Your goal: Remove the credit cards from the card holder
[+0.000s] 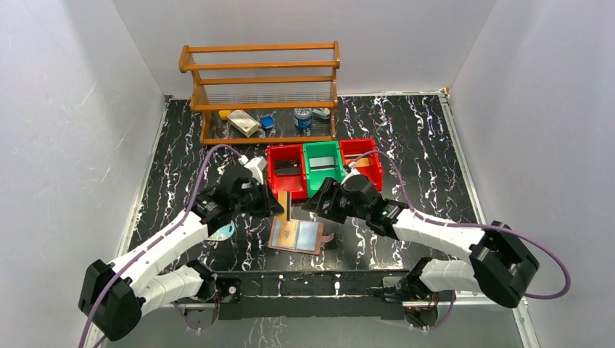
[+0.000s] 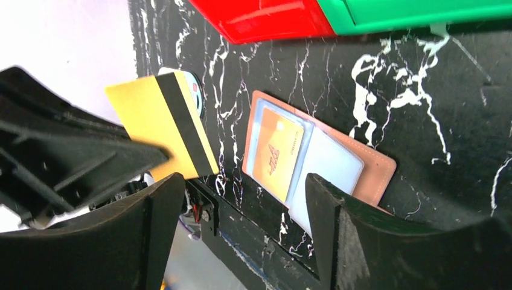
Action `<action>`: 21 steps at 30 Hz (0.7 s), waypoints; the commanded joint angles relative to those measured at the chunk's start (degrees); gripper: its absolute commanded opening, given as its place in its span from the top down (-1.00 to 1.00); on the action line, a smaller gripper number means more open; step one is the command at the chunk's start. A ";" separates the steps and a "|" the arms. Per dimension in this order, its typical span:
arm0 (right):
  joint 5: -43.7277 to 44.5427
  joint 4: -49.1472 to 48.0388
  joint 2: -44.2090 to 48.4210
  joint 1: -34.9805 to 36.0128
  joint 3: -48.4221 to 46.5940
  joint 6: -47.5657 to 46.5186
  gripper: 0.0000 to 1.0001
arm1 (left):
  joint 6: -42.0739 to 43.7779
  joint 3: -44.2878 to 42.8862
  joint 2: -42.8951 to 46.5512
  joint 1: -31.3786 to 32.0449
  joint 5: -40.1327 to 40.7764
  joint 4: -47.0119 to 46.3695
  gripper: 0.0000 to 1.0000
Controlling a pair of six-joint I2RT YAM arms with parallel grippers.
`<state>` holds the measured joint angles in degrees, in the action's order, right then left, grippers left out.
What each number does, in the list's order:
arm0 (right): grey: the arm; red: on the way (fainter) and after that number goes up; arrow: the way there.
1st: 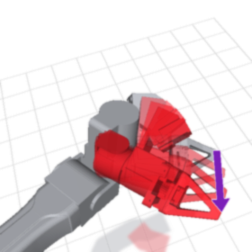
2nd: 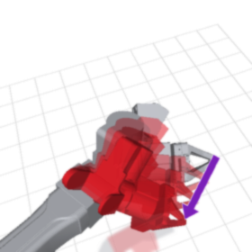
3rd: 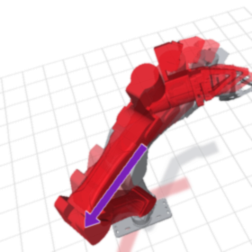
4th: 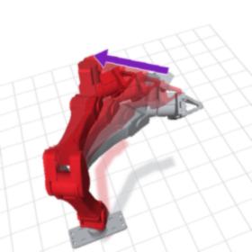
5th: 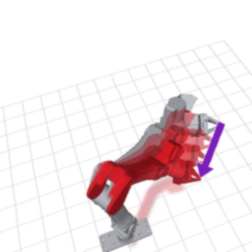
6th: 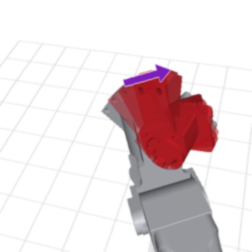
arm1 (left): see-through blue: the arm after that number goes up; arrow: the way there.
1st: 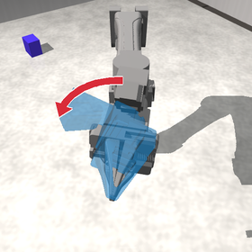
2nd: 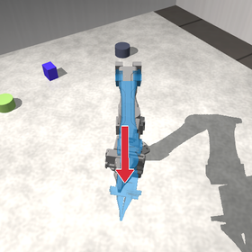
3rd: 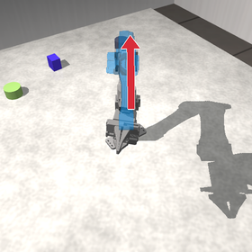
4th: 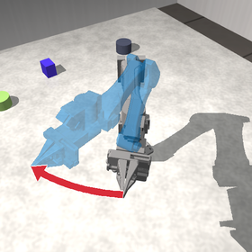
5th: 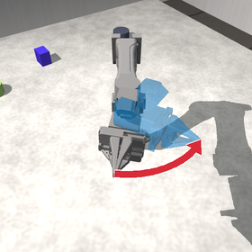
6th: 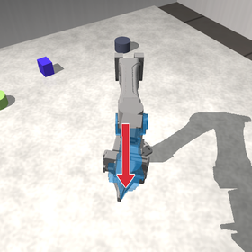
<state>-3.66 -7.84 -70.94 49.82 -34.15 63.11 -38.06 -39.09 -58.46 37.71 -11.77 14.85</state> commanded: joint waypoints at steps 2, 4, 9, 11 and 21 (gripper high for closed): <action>0.67 -7.02 5.41 -1.89 2.09 -4.39 -0.66 | 0.50 0.08 3.58 -6.85 -14.35 -5.61 1.00; -3.32 -7.66 6.05 -4.31 1.97 -4.23 -0.65 | -0.61 0.63 3.75 -8.55 -19.43 -8.62 1.00; -12.09 -18.71 6.33 -9.22 5.99 -1.16 -0.49 | -8.33 2.56 0.87 -10.78 -29.71 -20.60 1.00; -14.95 -22.52 6.08 -10.14 6.41 -0.24 -0.42 | -9.63 2.38 -0.49 -10.93 -32.07 -23.25 1.00; -23.53 -34.89 1.46 -10.70 5.81 3.04 -0.19 | -17.79 5.78 -3.94 -11.00 -37.37 -35.58 1.00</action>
<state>-22.46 -32.82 -68.01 39.42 -27.53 64.12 -50.74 -34.96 -61.98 27.09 -44.47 -13.28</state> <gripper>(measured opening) 0.623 0.010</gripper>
